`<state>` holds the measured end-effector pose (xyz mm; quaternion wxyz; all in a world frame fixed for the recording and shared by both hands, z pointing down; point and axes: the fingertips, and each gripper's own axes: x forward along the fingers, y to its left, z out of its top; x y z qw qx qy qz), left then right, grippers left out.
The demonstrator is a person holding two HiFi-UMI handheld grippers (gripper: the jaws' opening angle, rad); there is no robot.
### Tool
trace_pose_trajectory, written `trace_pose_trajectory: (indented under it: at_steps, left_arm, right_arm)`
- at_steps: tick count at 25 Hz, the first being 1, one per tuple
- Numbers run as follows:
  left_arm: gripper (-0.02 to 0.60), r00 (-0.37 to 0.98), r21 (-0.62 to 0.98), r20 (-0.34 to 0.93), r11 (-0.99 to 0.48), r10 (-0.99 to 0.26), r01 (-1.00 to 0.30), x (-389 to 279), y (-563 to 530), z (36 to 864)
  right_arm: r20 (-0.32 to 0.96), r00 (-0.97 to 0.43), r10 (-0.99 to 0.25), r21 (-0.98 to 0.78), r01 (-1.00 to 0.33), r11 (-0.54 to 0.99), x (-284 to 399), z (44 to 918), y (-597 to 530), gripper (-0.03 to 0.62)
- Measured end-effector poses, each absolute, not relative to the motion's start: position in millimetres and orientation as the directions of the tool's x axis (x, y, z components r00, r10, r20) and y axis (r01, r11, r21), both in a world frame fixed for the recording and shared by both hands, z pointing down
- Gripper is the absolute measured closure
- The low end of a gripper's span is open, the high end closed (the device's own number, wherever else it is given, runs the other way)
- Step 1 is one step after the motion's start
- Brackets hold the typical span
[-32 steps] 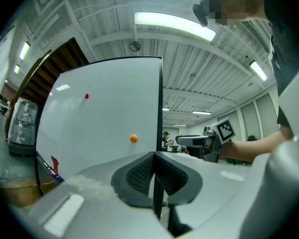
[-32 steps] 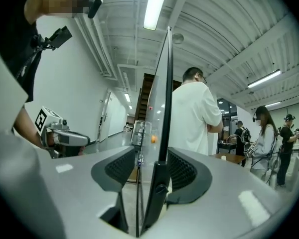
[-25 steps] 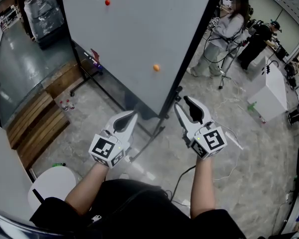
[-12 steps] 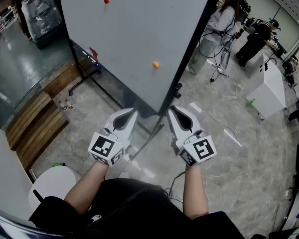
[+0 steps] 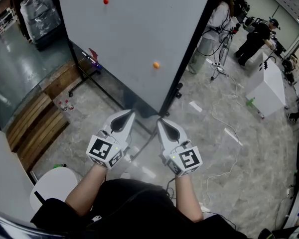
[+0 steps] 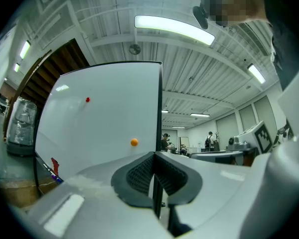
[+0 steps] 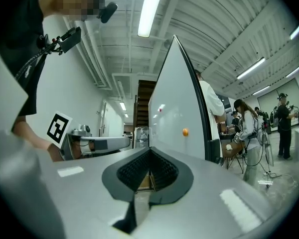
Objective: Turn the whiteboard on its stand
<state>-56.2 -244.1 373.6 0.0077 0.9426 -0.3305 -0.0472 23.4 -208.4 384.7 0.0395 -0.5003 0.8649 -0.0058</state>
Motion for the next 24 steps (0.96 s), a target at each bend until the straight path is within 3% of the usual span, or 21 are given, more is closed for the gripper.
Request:
trace_pose_trajectory:
  at_steps: [24]
  left_arm:
    - [0.578,0.799,0.074,-0.074,-0.802,-0.597,-0.592,-61,-240,392]
  right_arm:
    - [-0.020,-0.475,-0.880,-0.024,-0.879,0.476,12,401,-199,0.586]
